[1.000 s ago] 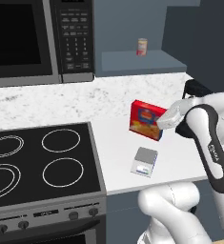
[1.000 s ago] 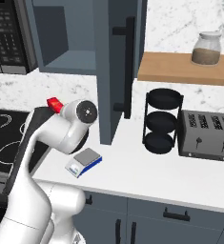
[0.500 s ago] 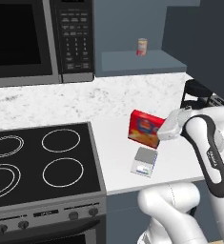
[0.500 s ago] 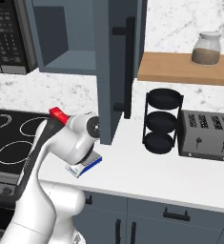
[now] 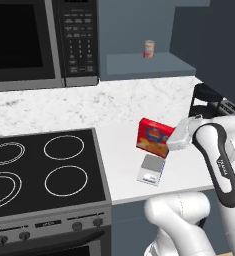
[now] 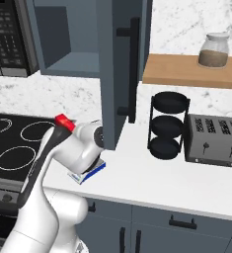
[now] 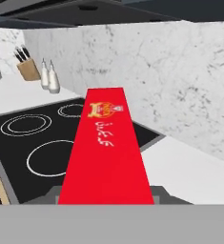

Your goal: Pick the boxed food and place it on the digital scale for weighing, and close the cabinet.

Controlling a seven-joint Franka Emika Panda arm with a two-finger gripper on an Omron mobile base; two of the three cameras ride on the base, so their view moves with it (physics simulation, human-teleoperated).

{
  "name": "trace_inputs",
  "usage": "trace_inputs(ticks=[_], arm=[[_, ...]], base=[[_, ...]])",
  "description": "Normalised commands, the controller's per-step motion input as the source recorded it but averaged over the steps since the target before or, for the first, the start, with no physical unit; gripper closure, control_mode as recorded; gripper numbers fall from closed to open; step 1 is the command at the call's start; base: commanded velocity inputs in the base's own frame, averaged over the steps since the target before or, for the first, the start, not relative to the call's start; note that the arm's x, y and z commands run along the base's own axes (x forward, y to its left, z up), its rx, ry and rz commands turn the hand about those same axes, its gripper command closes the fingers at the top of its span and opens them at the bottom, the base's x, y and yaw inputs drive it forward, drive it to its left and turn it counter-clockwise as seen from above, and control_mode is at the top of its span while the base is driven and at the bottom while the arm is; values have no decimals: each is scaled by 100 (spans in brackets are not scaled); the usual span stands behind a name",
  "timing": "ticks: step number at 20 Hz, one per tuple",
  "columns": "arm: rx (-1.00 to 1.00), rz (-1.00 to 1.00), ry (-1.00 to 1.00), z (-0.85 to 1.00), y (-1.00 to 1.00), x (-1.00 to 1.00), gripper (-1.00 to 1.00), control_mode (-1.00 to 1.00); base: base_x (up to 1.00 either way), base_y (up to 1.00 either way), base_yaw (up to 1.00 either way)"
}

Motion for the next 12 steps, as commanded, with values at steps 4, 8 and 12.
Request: trace_inputs(ticks=[4, 8, 12], arm=[[0, 1, 0, -16, -27, 8, 100, -100], [0, 2, 0, -24, -16, 2, 100, -100], [0, 1, 0, -25, -5, 16, 100, -100]], base=[[0, 0, 0], [0, 0, 0], [0, 0, 0]])
